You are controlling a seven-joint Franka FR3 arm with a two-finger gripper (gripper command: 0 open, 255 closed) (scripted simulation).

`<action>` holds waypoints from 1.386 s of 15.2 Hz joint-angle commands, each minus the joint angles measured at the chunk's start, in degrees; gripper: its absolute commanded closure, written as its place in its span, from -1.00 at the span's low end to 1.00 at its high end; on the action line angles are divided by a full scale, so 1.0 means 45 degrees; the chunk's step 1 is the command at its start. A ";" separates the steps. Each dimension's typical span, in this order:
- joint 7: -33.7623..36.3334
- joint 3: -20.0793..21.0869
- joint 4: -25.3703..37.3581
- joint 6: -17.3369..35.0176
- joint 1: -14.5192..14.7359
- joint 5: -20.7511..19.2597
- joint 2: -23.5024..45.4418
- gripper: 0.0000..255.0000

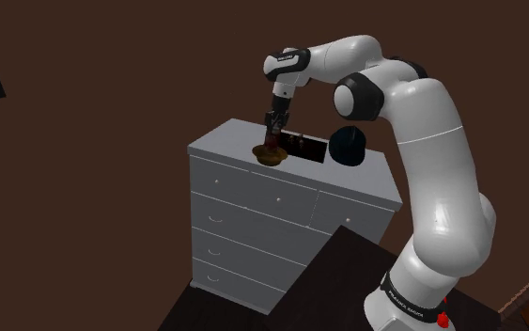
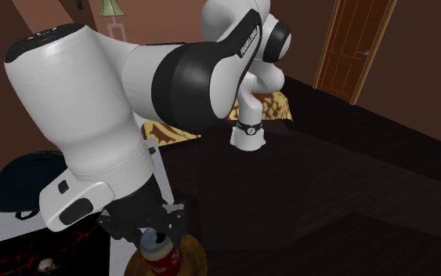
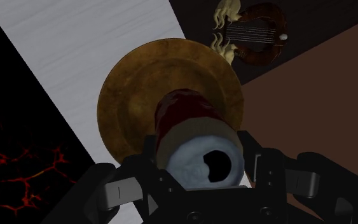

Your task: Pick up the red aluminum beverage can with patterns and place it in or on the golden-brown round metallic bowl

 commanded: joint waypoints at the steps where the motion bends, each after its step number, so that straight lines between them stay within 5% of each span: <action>1: -0.0002 -0.0001 -0.0010 0.0012 0.0003 0.0001 -0.0006 1.00; 3: -0.0001 -0.0001 -0.0010 0.0012 0.0003 0.0001 -0.0006 1.00; 4: -0.0001 0.0000 -0.0009 0.0012 0.0003 0.0001 -0.0006 -1.00; 9: -0.0001 0.0000 -0.0010 0.0012 0.0003 0.0000 -0.0006 -1.00; 13: 0.0218 -0.0037 0.1814 -0.1642 -0.0429 -0.0054 0.0099 -1.00; 21: 0.0218 -0.0036 0.1815 -0.1642 -0.0430 -0.0054 0.0099 -1.00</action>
